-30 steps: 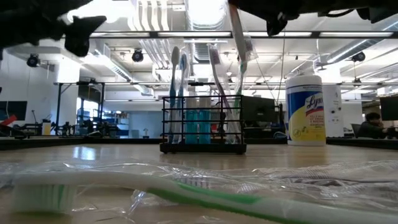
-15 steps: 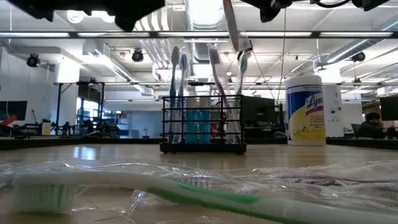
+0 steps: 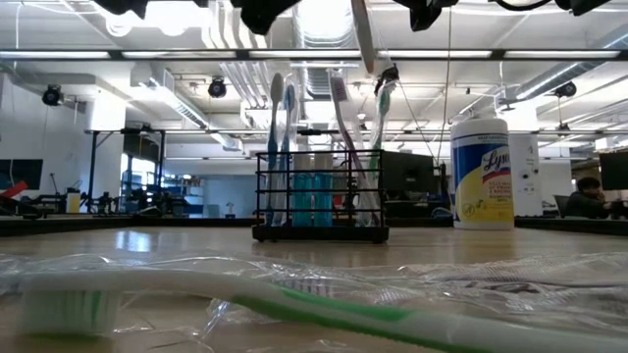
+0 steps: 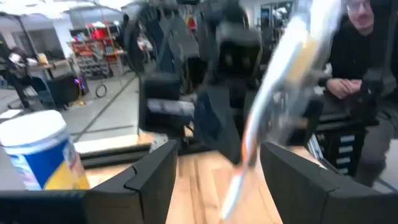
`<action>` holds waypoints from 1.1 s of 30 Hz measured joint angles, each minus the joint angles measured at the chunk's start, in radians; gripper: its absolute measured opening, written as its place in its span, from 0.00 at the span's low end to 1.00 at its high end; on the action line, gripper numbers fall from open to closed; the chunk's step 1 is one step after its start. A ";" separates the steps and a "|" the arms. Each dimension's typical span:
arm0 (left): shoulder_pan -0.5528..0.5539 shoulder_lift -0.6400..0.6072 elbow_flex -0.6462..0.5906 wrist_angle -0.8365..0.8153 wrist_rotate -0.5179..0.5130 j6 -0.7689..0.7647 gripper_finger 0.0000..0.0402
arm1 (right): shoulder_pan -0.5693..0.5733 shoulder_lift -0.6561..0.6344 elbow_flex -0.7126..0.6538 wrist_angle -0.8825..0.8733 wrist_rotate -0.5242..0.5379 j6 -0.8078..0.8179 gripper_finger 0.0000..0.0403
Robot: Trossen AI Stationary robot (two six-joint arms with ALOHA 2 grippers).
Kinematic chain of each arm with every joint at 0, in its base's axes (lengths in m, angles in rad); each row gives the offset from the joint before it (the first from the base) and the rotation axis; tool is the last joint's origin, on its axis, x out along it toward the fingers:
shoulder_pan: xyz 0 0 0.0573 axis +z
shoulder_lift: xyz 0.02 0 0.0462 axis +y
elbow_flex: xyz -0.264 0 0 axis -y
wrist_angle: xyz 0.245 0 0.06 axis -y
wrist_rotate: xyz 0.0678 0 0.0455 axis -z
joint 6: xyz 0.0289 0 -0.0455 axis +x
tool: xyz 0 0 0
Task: Pick & Place toothbrushing station
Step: Put the orange toothbrush into the wire organizer
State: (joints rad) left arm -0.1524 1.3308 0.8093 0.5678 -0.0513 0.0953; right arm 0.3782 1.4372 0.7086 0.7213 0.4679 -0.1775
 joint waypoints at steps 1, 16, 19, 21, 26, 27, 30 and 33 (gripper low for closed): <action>0.000 0.015 0.002 0.017 0.011 -0.001 0.58 | 0.000 0.000 0.000 0.002 0.002 -0.003 0.03; 0.000 0.113 0.063 0.068 0.063 -0.027 0.58 | -0.008 0.001 -0.002 0.014 0.003 -0.013 0.03; 0.000 0.113 0.063 0.072 0.064 -0.027 0.58 | -0.010 0.001 -0.002 0.014 0.004 -0.010 0.03; 0.000 0.112 0.063 0.072 0.064 -0.029 0.57 | -0.011 0.001 -0.002 0.014 0.004 -0.010 0.03; 0.000 0.112 0.063 0.080 0.064 -0.033 0.47 | -0.012 0.001 -0.003 0.014 0.004 -0.009 0.03; 0.000 0.112 0.064 0.080 0.064 -0.033 0.43 | -0.012 0.001 -0.003 0.014 0.004 -0.009 0.03; 0.000 0.112 0.070 0.082 0.064 -0.032 0.28 | -0.013 0.001 -0.003 0.015 0.005 -0.008 0.03; 0.000 0.112 0.074 0.084 0.082 -0.025 0.11 | -0.013 0.001 -0.003 0.015 0.004 -0.006 0.03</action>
State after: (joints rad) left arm -0.1524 1.4433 0.8829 0.6520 0.0310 0.0707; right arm 0.3653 1.4384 0.7055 0.7364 0.4721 -0.1836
